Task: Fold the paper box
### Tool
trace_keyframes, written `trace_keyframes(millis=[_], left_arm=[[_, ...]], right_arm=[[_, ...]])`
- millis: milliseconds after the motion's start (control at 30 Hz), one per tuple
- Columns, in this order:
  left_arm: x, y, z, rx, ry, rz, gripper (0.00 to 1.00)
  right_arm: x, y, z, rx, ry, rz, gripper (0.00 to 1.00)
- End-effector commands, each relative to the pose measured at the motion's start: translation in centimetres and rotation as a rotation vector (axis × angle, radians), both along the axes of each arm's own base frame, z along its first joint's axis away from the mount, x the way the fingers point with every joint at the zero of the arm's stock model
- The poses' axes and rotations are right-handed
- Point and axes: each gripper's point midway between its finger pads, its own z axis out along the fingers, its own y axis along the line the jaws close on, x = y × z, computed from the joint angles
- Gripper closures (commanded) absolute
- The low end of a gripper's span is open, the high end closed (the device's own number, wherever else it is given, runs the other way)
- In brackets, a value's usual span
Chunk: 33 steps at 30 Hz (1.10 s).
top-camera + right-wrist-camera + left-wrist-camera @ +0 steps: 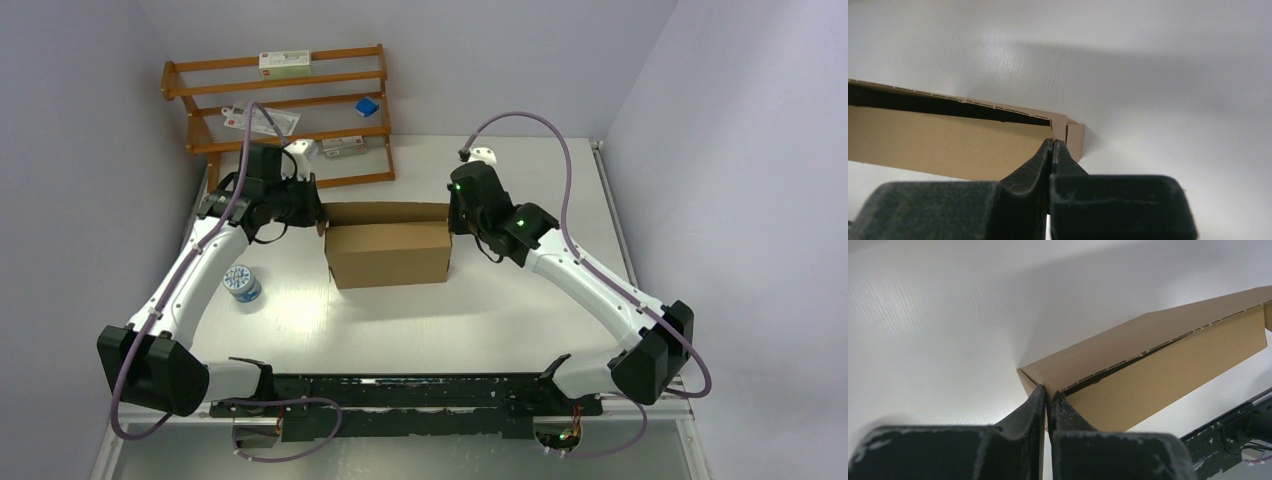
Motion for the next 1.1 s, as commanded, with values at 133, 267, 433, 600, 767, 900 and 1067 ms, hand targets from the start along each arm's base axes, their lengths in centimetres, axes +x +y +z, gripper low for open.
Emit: trace_keyframes(millis=[133, 267, 433, 600, 767, 900, 1067], left_arm=[[-0.6, -0.9, 1.2, -0.085, 0.015, 0.065, 0.92], [-0.6, -1.3, 1.3, -0.107, 0.016, 0.069, 0.92], [-0.6, -1.5, 1.3, -0.112, 0.014, 0.081, 0.93], [-0.6, -1.7, 1.9, -0.111, 0.004, 0.097, 0.93], [-0.8, -1.9, 2.1, -0.110, 0.003, 0.128, 0.93], [-1.1, -2.0, 1.2, -0.084, 0.015, 0.158, 0.94], [-1.3, -2.1, 0.6, -0.050, -0.004, 0.211, 0.95]], right_arm=[[0.1, -0.7, -0.7, 0.031, 0.060, -0.128, 1.00], [0.0, -0.8, -0.8, 0.039, 0.048, -0.133, 1.00], [-0.2, -1.0, -1.5, 0.026, 0.039, -0.117, 1.00], [-0.6, -1.3, -1.7, 0.026, 0.014, -0.108, 1.00], [-0.8, -1.2, -1.9, 0.022, 0.006, -0.113, 1.00], [-0.9, -1.0, -2.1, 0.016, -0.009, -0.123, 1.00], [-0.9, -0.7, -2.4, 0.024, -0.013, -0.134, 1.00]])
